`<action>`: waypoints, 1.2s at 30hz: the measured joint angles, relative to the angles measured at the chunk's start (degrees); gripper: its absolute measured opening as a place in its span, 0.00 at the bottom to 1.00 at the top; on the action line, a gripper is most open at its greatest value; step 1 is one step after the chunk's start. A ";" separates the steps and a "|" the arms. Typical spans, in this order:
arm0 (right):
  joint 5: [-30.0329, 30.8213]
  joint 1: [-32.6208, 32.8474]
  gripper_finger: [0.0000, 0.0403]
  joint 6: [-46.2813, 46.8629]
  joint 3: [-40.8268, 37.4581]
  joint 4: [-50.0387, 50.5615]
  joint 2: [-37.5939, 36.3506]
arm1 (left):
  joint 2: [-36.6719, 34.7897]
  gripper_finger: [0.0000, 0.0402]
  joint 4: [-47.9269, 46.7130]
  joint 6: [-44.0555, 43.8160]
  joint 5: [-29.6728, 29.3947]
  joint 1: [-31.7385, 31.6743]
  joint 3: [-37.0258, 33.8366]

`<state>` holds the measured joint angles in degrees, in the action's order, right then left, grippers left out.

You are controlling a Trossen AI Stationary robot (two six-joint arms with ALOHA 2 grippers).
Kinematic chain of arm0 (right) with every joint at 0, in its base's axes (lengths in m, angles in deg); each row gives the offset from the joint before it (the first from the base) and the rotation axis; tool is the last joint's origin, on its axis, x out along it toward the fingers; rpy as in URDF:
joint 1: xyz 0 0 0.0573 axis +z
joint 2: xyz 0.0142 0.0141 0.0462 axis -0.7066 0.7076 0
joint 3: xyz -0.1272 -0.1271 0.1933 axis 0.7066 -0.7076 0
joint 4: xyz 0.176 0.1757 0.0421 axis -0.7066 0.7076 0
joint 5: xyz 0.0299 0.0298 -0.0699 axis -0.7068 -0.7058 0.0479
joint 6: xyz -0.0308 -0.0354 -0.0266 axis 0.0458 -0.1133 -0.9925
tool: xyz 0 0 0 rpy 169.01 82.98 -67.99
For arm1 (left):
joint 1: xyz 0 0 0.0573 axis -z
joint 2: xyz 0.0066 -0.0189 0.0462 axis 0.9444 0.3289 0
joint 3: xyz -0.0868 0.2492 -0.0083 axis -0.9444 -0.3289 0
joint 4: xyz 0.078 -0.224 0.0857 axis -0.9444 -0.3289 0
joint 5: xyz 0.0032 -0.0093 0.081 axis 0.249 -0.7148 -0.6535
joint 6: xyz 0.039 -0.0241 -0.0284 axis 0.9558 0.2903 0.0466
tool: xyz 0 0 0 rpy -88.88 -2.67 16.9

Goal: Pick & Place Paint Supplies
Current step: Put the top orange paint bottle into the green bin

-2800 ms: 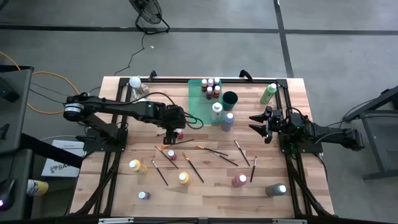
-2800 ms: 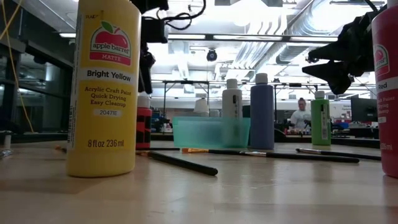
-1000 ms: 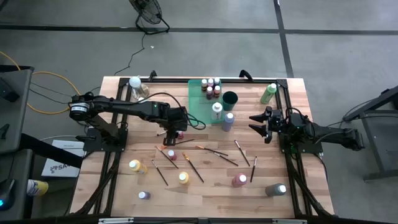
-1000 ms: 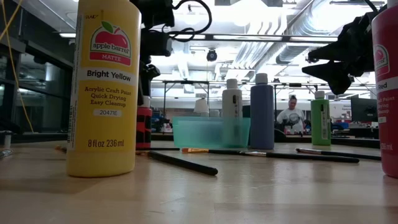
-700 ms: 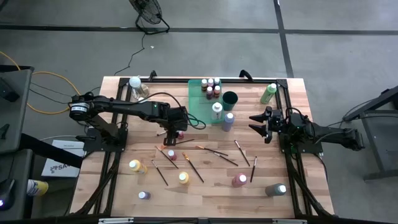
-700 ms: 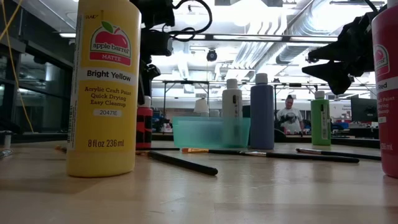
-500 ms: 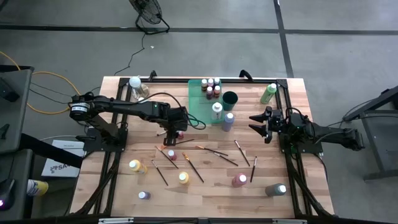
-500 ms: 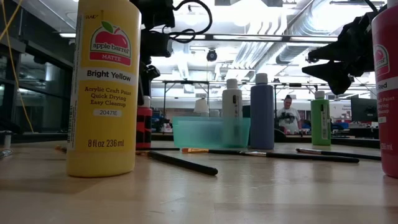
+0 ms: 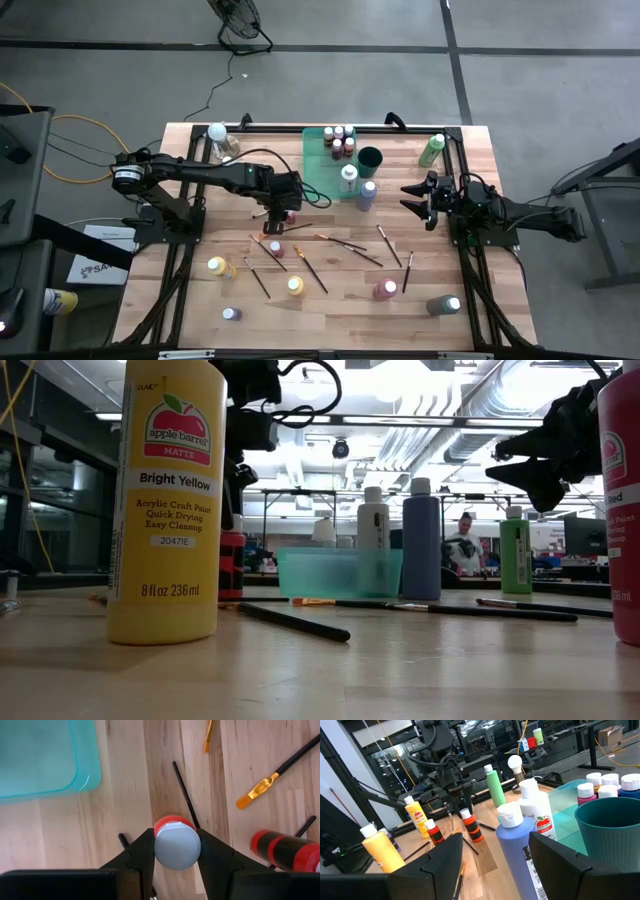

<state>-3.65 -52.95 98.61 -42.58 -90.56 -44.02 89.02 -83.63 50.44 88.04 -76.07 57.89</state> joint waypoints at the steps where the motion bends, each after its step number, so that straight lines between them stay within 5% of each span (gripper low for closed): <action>1: 0.00 -0.01 0.55 0.00 0.00 0.00 0.00 | -0.13 0.28 -0.31 -0.42 0.00 0.00 0.09; 16: -0.15 -0.02 0.55 0.00 0.00 0.04 0.00 | -1.33 0.29 -11.45 1.56 -3.55 -6.15 16.93; 36: -0.16 -0.01 0.55 0.00 0.00 0.03 0.01 | 12.44 0.29 3.76 -4.40 -7.15 -18.12 21.91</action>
<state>-3.81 -52.96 98.61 -42.58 -90.53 -44.01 101.46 -79.86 46.04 80.89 -94.18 79.80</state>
